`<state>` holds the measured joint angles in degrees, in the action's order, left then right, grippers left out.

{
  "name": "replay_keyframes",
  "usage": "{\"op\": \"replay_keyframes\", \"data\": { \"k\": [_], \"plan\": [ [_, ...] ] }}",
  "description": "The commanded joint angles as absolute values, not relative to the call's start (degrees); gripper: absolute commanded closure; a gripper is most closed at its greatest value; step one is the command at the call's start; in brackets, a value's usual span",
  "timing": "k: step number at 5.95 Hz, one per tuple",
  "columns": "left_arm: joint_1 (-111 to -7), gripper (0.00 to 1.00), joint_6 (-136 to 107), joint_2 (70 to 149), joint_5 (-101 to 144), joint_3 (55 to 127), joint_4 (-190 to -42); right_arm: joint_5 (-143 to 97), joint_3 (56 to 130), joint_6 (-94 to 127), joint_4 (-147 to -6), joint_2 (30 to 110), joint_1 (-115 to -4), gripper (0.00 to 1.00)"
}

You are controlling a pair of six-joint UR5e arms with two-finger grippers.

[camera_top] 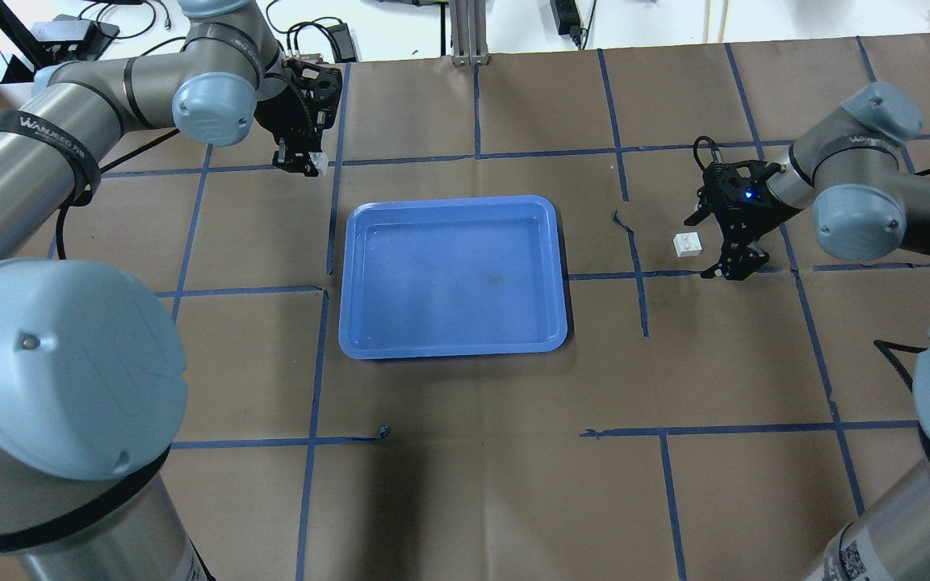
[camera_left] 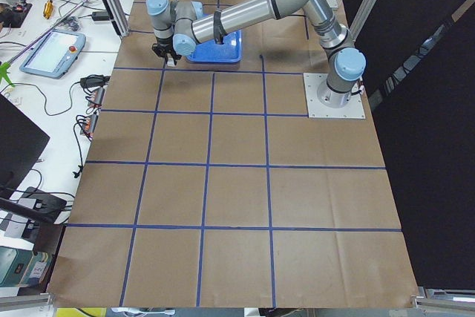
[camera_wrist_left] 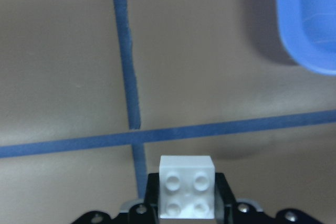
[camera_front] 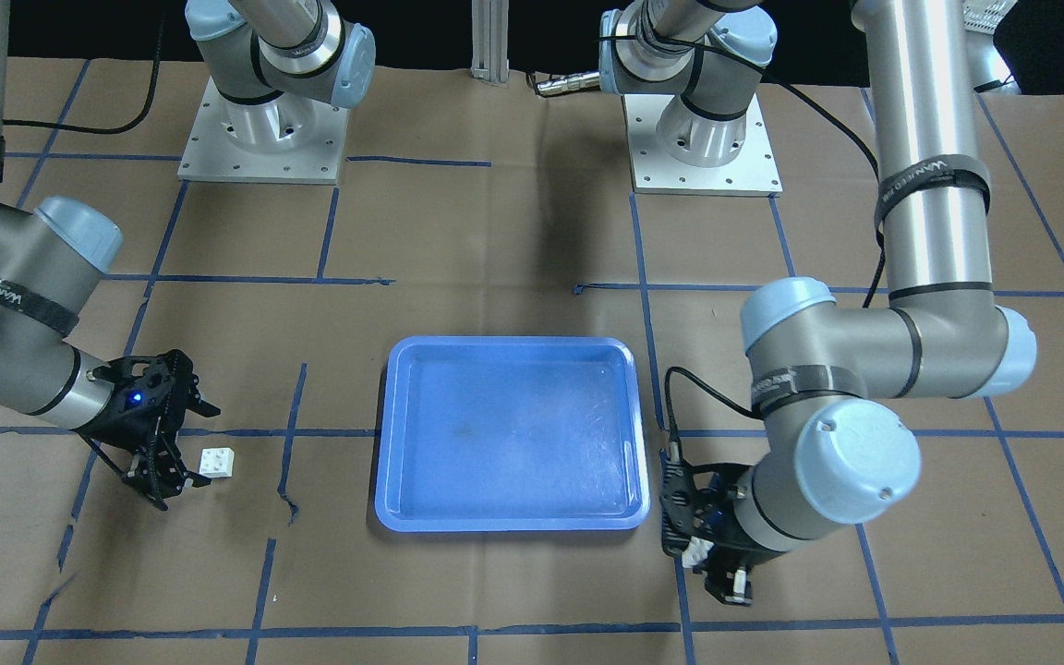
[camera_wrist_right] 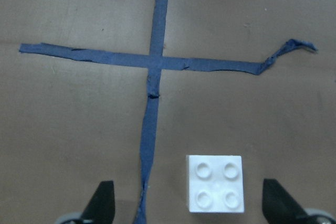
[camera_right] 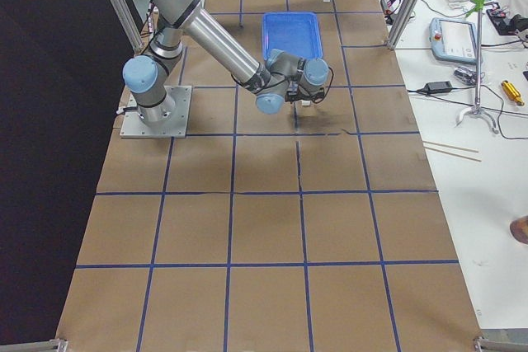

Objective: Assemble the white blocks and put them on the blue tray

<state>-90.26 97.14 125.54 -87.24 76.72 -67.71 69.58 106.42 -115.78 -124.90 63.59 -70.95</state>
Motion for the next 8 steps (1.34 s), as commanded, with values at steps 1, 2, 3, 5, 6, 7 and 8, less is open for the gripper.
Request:
{"op": "replay_keyframes", "data": {
  "k": [1, 2, 3, 5, 6, 7, 8],
  "plan": [
    [-96.40, 1.00, 93.01, 119.29, -87.19, 82.67, -68.30, 69.44, 106.44, -115.84, -124.81, 63.37, -70.93, 0.00],
    [-98.68, 1.00, 91.94, 118.05, -87.10, 85.49, -68.29, 69.43, 106.35, -115.93, -124.80, 63.37, -70.93, 0.02],
    [-101.31, 0.99, 85.06, 118.82, -87.36, 87.69, -67.51, 69.52, 106.35, -116.01, -124.80, 63.37, -71.01, 0.13],
    [-104.92, 0.99, 83.06, 122.32, -87.54, 89.99, -60.43, 69.52, 106.43, -116.28, -124.80, 63.20, -71.02, 0.33],
    [-105.46, 0.98, 82.88, 123.91, -88.06, 90.17, -59.16, 69.52, 106.35, -116.37, -124.80, 62.93, -70.93, 0.44],
    [-105.47, 0.97, 82.71, 123.84, -88.15, 90.35, -59.24, 69.52, 106.26, -116.54, -124.89, 62.93, -70.93, 0.61],
    [-105.56, 0.95, 82.71, 123.75, -87.98, 90.61, -60.02, 69.52, 106.17, -116.54, -124.89, 63.10, -70.93, 0.73]
  ]
}}
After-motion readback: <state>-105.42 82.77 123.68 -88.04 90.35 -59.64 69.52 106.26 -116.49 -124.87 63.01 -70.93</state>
